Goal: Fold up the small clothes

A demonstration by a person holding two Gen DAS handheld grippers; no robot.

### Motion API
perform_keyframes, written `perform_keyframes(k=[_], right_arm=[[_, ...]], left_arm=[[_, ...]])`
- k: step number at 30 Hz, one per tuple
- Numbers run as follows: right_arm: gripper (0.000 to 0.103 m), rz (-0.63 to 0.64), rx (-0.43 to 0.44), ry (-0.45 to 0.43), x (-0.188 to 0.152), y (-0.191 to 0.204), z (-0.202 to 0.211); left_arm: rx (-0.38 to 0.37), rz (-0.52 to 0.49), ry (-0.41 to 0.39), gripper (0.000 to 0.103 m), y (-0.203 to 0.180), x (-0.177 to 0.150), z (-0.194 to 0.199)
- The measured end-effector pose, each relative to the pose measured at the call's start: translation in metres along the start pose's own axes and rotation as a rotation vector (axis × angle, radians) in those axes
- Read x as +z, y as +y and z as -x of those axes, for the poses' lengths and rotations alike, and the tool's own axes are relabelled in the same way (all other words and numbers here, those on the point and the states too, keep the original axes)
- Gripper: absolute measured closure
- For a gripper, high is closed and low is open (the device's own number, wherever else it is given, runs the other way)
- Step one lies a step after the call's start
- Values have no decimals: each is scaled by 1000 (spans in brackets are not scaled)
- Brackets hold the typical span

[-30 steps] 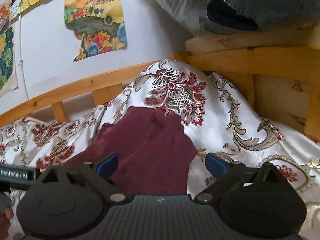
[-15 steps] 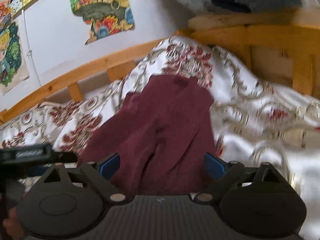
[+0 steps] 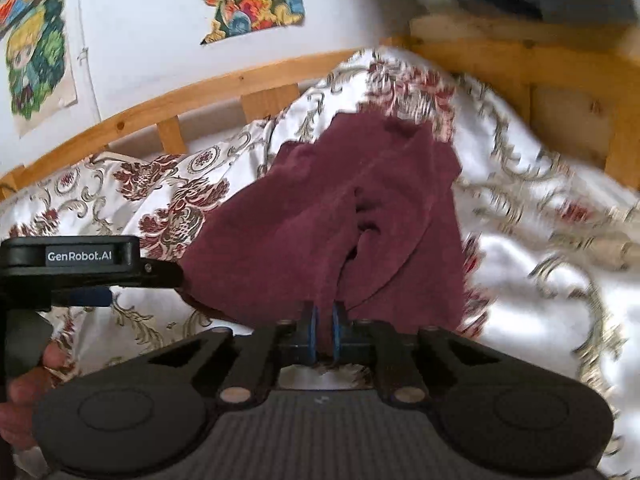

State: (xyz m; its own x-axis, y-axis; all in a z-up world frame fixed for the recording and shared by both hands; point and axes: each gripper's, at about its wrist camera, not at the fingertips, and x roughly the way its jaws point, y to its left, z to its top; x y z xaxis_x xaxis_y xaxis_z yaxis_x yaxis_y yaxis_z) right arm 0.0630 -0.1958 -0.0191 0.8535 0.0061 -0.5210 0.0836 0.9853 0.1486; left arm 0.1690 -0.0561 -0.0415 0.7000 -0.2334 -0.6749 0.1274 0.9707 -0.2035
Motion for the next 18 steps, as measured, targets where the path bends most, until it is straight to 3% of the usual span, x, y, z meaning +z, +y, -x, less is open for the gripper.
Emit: perform_keyframes(k=[7, 12, 14, 16, 18], right_arm=[[96, 55, -73, -4, -3, 4, 9], [95, 53, -67, -15, -9, 4, 19], [85, 25, -66, -30, -11, 4, 31], [58, 10, -70, -57, -14, 5, 46], [52, -6, -70, -98, -16, 7, 63]], left_arm=[[3, -52, -22, 1, -3, -8, 15], [-15, -114, -35, 1, -5, -21, 29], [-20, -153, -48, 1, -6, -28, 38], [-19, -185, -65, 1, -6, -36, 48], [-18, -199, -80, 1, -4, -42, 58]])
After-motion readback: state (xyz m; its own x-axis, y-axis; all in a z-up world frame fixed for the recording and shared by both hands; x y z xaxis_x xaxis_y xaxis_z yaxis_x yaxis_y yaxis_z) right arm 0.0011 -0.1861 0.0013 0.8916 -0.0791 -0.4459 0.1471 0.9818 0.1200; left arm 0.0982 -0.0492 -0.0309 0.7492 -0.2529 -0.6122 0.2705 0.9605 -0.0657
